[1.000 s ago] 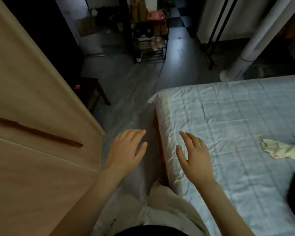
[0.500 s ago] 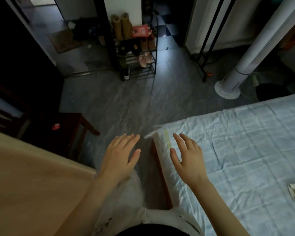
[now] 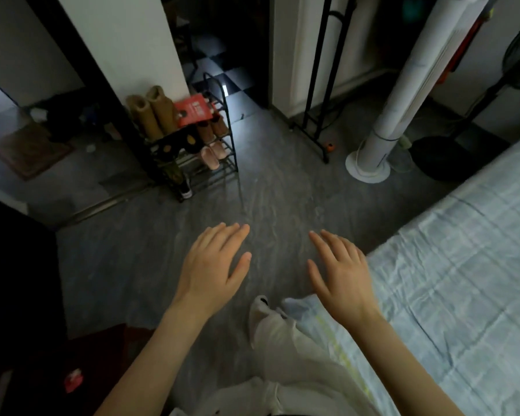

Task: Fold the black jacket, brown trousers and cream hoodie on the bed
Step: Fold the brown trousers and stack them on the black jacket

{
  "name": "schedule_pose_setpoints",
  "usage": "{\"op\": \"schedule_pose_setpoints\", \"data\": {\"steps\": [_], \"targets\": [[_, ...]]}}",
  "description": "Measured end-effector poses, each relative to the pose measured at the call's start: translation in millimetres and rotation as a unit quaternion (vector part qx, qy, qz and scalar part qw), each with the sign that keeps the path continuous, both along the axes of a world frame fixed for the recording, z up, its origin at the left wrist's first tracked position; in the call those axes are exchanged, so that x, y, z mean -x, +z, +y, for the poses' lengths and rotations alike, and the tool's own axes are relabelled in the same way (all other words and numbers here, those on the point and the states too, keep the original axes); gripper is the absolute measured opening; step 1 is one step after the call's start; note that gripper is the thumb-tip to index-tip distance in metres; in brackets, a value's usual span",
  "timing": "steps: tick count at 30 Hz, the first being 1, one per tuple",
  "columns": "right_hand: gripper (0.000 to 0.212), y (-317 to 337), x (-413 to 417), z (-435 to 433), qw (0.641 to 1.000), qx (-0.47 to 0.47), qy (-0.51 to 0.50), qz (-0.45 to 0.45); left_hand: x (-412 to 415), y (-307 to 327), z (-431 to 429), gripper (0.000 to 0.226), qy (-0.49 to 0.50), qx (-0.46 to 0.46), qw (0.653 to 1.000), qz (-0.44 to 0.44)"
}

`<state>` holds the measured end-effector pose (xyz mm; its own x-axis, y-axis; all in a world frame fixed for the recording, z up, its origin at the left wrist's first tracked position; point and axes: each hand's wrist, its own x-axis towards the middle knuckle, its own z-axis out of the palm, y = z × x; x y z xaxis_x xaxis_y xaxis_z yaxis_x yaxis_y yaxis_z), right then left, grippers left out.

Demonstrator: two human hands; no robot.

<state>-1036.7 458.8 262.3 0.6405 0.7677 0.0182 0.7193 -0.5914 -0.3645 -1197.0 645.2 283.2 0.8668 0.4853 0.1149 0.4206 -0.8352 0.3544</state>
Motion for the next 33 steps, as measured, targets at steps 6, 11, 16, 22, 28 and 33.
{"op": "schedule_pose_setpoints", "data": {"steps": [6,11,16,22,28,33], "targets": [[0.062,-30,-67,90,0.999,0.013,-0.034,0.028,-83,-33,86,0.055,-0.048,-0.016,0.997,0.06],[0.061,-16,-156,158,0.998,0.019,-0.055,0.013,-183,-16,169,0.054,-0.112,-0.05,0.991,0.057],[0.057,11,-238,190,0.991,0.008,-0.131,-0.022,-304,11,222,0.052,-0.192,-0.079,0.978,0.001],[0.057,-10,-311,203,0.966,0.008,-0.258,0.004,-438,-13,248,0.051,-0.318,-0.066,0.946,0.002],[0.058,-30,-387,223,0.913,0.016,-0.404,0.048,-596,-36,273,0.053,-0.462,-0.056,0.885,0.024],[0.055,-1,-445,228,0.845,-0.024,-0.534,0.01,-725,-10,263,0.052,-0.573,-0.036,0.818,-0.001]]}}
